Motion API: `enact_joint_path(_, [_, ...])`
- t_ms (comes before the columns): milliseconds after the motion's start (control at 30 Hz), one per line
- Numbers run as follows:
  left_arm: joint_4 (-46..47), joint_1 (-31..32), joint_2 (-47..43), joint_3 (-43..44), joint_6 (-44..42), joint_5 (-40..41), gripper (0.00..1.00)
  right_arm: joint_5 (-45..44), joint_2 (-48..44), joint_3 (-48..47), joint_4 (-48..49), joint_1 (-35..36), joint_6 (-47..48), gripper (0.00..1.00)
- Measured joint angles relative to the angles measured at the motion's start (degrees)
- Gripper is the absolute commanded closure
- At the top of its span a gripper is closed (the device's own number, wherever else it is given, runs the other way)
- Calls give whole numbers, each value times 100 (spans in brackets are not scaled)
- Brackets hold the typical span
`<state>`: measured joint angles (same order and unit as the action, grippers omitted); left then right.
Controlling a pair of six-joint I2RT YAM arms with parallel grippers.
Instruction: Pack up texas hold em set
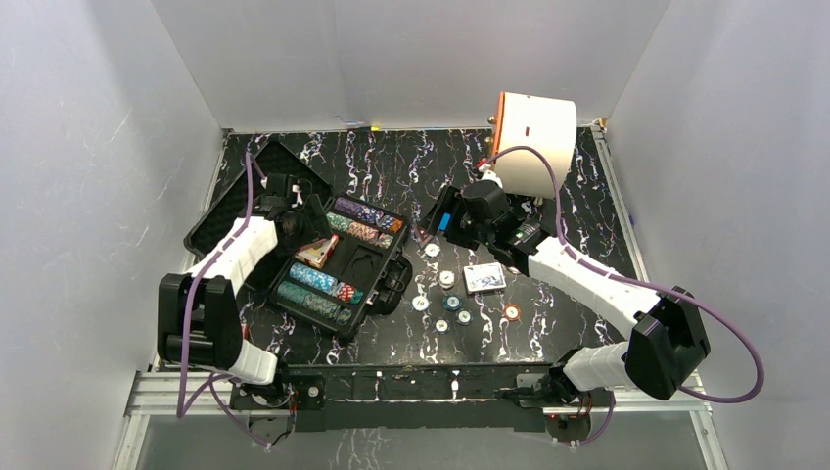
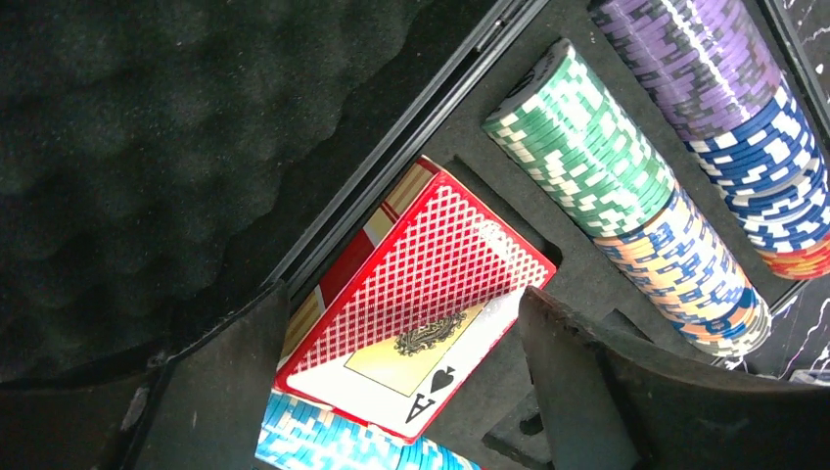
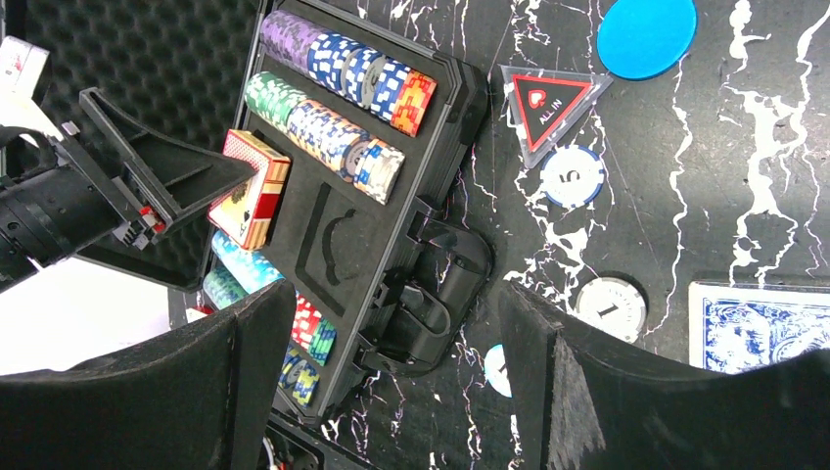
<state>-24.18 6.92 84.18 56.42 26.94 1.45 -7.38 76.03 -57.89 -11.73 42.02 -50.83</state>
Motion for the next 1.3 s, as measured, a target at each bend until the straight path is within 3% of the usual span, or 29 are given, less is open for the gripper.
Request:
enact_joint_path(200, [127, -11, 17, 0, -214, -411, 37, 0, 0, 0, -37, 2, -2, 17])
enact_joint_path(400, [247, -46, 144, 0, -448, -649, 43, -4, 0, 0, -57, 2, -9, 17])
enact_joint_path(500, [251, -76, 210, 31, -540, -717, 41, -11, 0, 0, -57, 2, -9, 17])
enact_joint_path(667, [227, -68, 275, 166, -610, -835, 26, -44, 0, 0, -59, 2, -15, 17])
enact_joint_path(933, [122, -31, 225, 501, -492, -437, 22, -133, 0, 2, -83, 2, 0, 17])
enact_joint_path(1033, [-98, -31, 197, 501, -374, -356, 33, -149, 0, 0, -101, 2, 2, 17])
enact_joint_path(1100, [-179, -33, 151, 476, -280, -389, 48, -157, 0, 0, -122, 2, 4, 17])
enact_joint_path(1200, [-195, -31, -28, 326, -87, -645, 60, -223, 0, 0, -192, 2, 7, 17])
enact_joint_path(1300, [-136, -31, -149, 133, 52, -999, 65, -352, 0, 0, -227, 2, 11, 18])
